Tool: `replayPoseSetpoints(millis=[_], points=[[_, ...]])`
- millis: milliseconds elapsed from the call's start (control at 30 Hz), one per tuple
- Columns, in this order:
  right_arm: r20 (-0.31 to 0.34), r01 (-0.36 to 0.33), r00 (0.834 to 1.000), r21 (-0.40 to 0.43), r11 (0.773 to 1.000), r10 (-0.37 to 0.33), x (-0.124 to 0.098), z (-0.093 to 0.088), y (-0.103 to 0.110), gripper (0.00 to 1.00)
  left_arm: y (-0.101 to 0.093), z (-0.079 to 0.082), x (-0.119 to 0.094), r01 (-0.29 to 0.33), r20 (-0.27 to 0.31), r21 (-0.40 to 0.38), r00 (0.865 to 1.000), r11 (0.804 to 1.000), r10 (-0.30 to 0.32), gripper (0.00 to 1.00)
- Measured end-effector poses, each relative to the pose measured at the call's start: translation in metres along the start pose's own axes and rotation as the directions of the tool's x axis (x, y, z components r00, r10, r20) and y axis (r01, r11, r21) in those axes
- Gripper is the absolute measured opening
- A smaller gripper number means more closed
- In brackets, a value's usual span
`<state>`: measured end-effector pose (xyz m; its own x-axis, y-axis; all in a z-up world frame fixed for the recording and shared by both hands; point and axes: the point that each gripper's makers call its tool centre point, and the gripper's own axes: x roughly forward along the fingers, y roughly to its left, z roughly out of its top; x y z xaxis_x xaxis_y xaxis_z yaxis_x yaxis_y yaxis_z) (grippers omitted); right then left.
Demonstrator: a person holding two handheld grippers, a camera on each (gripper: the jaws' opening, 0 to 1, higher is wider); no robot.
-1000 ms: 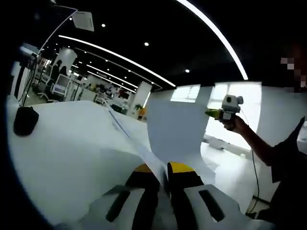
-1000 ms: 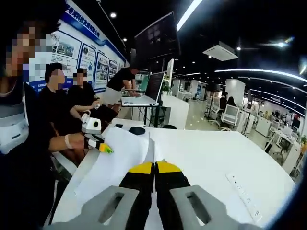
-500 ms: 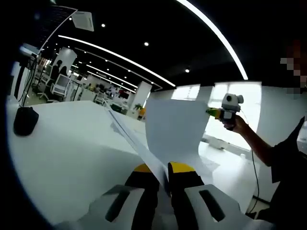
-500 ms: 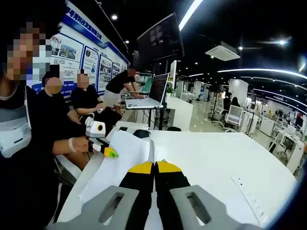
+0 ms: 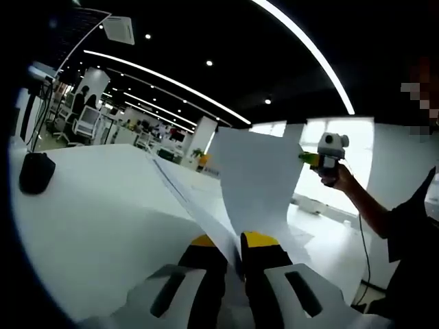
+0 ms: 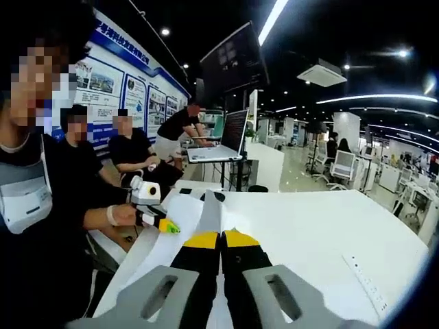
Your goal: Organize the stack of printing papers by aligning and flattening the scattered papers on the table
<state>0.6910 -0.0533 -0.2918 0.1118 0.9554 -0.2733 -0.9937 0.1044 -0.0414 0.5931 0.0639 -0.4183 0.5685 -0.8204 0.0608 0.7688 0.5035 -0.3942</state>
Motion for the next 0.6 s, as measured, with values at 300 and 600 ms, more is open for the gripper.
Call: replayPoseSetpoints(millis=[300,600], points=[[-0.021,0.012,1.0,0.007,1.0,-0.012,0.006,-0.01,-0.006,0.0,0.001,0.001,0.0,0.002,0.0,-0.001,1.0,1.0,-0.002,0.12],[-0.039,0.027,0.999,0.004,1.0,-0.027,0.009,-0.017,-0.011,0.0,-0.002,-0.001,0.0,0.001,0.0,0.002,1.0,1.0,-0.001,0.12]])
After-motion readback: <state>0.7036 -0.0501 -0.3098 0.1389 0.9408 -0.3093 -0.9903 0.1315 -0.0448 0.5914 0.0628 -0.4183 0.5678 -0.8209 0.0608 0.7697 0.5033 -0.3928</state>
